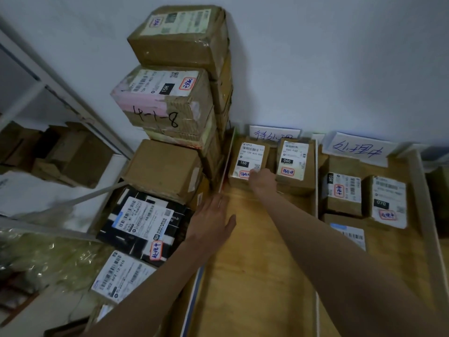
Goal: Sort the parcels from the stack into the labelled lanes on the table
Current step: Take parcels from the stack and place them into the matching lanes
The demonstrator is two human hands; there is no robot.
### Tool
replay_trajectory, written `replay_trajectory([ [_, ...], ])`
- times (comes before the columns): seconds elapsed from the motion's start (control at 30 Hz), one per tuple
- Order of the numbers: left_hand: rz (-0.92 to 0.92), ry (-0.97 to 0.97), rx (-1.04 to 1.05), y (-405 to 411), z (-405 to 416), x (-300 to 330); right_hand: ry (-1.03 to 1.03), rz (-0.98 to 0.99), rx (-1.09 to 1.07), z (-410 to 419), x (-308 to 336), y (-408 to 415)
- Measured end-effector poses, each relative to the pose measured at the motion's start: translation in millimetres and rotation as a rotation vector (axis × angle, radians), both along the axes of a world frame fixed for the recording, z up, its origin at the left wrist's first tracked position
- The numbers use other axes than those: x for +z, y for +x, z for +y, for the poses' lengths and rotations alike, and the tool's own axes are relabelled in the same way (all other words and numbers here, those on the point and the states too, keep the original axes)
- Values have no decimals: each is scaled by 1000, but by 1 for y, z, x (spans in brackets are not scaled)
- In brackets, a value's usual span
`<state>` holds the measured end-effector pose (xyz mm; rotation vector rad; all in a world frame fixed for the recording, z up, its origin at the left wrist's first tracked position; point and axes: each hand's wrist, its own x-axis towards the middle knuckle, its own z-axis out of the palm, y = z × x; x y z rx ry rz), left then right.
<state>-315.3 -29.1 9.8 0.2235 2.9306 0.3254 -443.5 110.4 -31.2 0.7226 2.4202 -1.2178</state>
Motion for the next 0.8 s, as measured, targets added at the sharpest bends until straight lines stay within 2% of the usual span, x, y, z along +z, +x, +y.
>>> replay_trajectory([
  [0.2,3,-43,-10,-1,10,7,49,82,107,18,20,17],
  [0.47,30,-97,-20,12,14,40,391,247,375,67,70,88],
  [0.8,181,-59,-63,58,3,102,551,366,397,76,130,164],
])
